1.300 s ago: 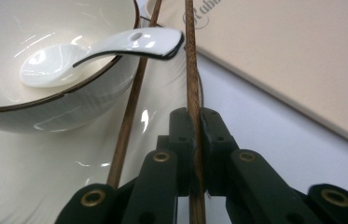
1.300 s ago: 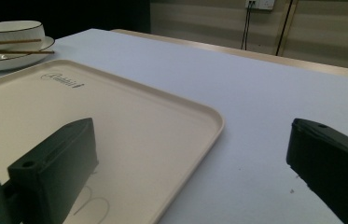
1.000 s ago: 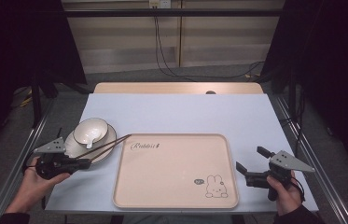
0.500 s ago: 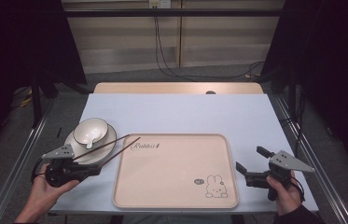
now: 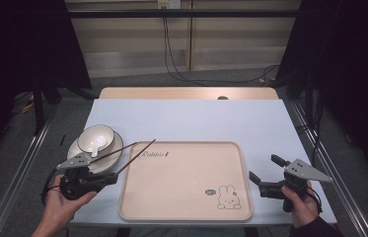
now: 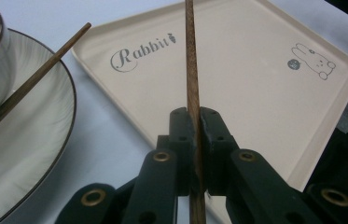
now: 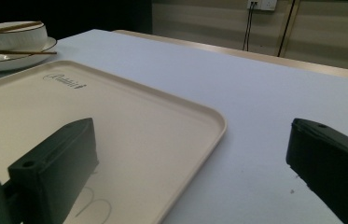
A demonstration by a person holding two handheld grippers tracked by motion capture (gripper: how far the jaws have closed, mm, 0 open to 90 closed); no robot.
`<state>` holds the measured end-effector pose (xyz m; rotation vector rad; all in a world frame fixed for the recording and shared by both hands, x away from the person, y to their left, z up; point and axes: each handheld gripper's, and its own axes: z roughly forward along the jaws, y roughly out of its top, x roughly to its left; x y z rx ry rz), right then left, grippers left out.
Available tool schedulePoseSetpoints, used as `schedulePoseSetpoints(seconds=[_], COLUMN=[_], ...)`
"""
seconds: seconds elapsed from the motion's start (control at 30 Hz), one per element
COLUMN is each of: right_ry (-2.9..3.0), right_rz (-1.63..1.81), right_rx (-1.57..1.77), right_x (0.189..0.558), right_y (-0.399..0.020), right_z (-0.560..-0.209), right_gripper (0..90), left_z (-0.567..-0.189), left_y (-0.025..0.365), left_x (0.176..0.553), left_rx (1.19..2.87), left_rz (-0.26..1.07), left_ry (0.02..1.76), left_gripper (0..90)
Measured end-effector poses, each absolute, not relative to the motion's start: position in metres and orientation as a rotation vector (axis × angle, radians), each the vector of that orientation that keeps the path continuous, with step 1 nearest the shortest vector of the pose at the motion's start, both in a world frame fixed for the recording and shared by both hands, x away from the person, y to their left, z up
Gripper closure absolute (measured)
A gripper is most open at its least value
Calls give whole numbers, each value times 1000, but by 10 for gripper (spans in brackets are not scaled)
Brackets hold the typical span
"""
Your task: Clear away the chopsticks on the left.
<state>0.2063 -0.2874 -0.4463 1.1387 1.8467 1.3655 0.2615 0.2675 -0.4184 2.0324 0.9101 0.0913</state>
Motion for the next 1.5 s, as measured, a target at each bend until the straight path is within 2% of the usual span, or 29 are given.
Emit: schedulePoseSetpoints(seconds=[0.4, 0.53, 0.73, 0.83, 1.5], right_ry=[1852, 1854, 1854, 1854, 1860], right_rz=[1373, 1371, 1370, 1374, 1373], right_rx=[1134, 1134, 1134, 1136, 1128], right_x=[207, 207, 208, 207, 208], right_y=[-287, -286, -286, -286, -285], right_z=[-446, -446, -447, -446, -446], right_gripper=[17, 17, 17, 17, 17], left_z=[-424, -427, -432, -434, -455], left_y=[240, 231, 215, 212, 194], left_x=[253, 251, 251, 253, 261], left_rx=[1974, 1946, 1956, 1938, 1941], left_rz=[124, 97, 163, 154, 188], left_ry=[1102, 1168, 1264, 1316, 1464], left_gripper=[846, 846, 846, 846, 846])
